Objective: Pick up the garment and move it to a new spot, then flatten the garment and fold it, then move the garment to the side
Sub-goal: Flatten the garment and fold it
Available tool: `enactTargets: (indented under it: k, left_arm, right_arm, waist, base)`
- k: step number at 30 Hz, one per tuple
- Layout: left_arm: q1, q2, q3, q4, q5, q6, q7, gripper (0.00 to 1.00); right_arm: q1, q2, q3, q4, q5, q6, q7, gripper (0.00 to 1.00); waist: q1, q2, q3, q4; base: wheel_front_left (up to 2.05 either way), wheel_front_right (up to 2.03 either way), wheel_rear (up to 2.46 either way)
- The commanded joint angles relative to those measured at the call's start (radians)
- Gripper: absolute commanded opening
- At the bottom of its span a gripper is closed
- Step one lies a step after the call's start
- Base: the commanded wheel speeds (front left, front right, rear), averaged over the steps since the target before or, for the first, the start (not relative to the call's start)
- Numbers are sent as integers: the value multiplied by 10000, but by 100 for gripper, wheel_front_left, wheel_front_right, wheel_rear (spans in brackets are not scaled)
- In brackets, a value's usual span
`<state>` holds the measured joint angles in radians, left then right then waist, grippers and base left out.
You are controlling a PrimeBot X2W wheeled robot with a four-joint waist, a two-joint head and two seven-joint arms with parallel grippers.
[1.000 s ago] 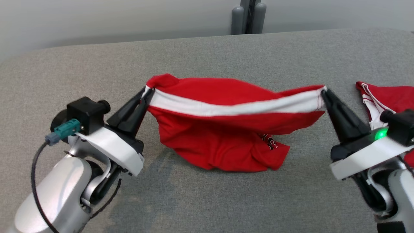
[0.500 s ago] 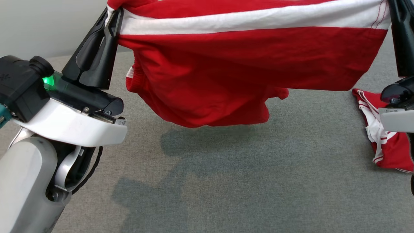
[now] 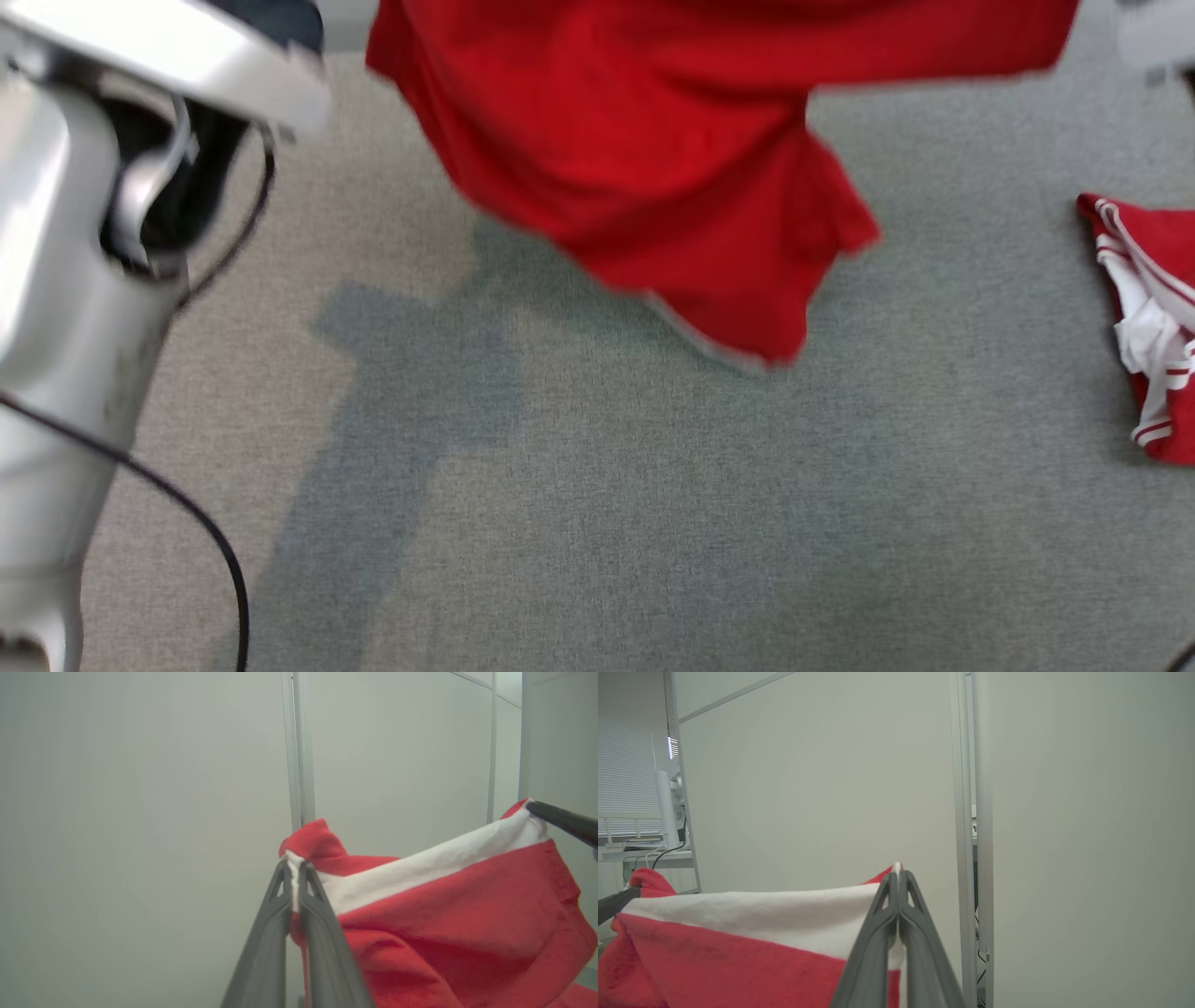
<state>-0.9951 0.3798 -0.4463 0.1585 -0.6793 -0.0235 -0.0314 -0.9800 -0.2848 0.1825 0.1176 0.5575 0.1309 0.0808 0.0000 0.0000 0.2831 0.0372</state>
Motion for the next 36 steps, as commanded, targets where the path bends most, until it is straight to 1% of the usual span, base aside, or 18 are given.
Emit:
enactTargets:
  k: [1, 3, 6, 10, 14, 17, 18, 19, 20, 22, 23, 27, 29, 32, 36]
  left_arm:
    - [-434, -68, 40, 448, 12, -149, -158, 0]
    - [-1328, -330, 114, 1741, 44, -395, -576, 0]
    - [-2471, -614, 132, 3622, 176, -642, -1182, 0]
    - [-3516, -855, -53, 5526, 373, -868, -1827, 0]
    - [-3792, -1149, -284, 6732, 342, -1019, -2163, 0]
    - [-3237, -1438, -322, 7100, 23, -1070, -2288, 0]
    - [-2929, -1566, -398, 7060, -61, -1074, -2312, 0]
    - [-2652, -1572, -436, 6862, -68, -1078, -2316, 0]
    - [-2267, -1605, -250, 6577, -194, -1066, -2322, 0]
    - [-1246, -1675, -129, 6110, -117, -1060, -2324, 0]
    - [-751, -1757, 113, 5818, -126, -1061, -2327, 0]
    - [1246, -2061, 332, 4725, 524, -1063, -2321, 0]
    - [2305, -2238, 352, 4118, 808, -1064, -2322, 0]
    - [3669, -2307, 342, 3376, 1170, -1064, -2323, 0]
    - [5240, -2155, 574, 2575, 1581, -1065, -2324, 0]
  right_arm:
    - [-391, 95, 109, 420, 104, -3, -200, 0]
    - [-1397, 177, 410, 1580, 19, -3, -669, 0]
    - [-2746, 546, 702, 3396, 8, -3, -1542, 0]
    - [-4008, 1172, 1010, 5603, 152, -5, -2467, 0]
    - [-4596, 1572, 1626, 7095, 339, -5, -2741, 0]
    - [-4243, 1685, 2309, 7645, 654, -3, -2788, 0]
    - [-3983, 1640, 2532, 7749, 836, -3, -2791, 0]
    - [-3769, 1603, 2717, 7782, 1037, -3, -2814, 0]
    - [-3437, 1523, 2938, 7771, 1212, -3, -2865, 0]
    - [-2716, 1367, 3283, 7610, 1686, -3, -2960, 0]
    - [-2241, 1258, 3535, 7496, 1856, -3, -2978, 0]
    - [-322, 579, 4159, 6768, 2704, -3, -3192, 0]
    - [657, 305, 4341, 6215, 3138, -2, -3290, 0]
    - [1988, -200, 4422, 5379, 3533, -2, -3409, 0]
    - [3658, -790, 4133, 4205, 3570, -2, -3479, 0]
  waist:
    - [0, 0, 415, 30]
    - [0, 0, 641, 6]
    - [0, 0, 855, -93]
    - [0, 0, 1108, -242]
    - [0, 0, 1496, -263]
    - [0, 0, 1749, -217]
    - [0, 0, 1822, -164]
    - [0, 0, 1933, -144]
    - [0, 0, 1972, -99]
    - [0, 0, 2033, -42]
    - [0, 0, 2038, 0]
    - [0, 0, 1907, 175]
    - [0, 0, 1753, 238]
    - [0, 0, 1455, 263]
    - [0, 0, 1024, 212]
  base:
    - [0, 0, 0]
    - [0, 0, 0]
    - [0, 0, 0]
    - [0, 0, 0]
    - [0, 0, 0]
    - [0, 0, 0]
    - [0, 0, 0]
    - [0, 0, 0]
    - [0, 0, 0]
    - [0, 0, 0]
    - [0, 0, 0]
    - [0, 0, 0]
    - [0, 0, 0]
    - [0, 0, 0]
    - [0, 0, 0]
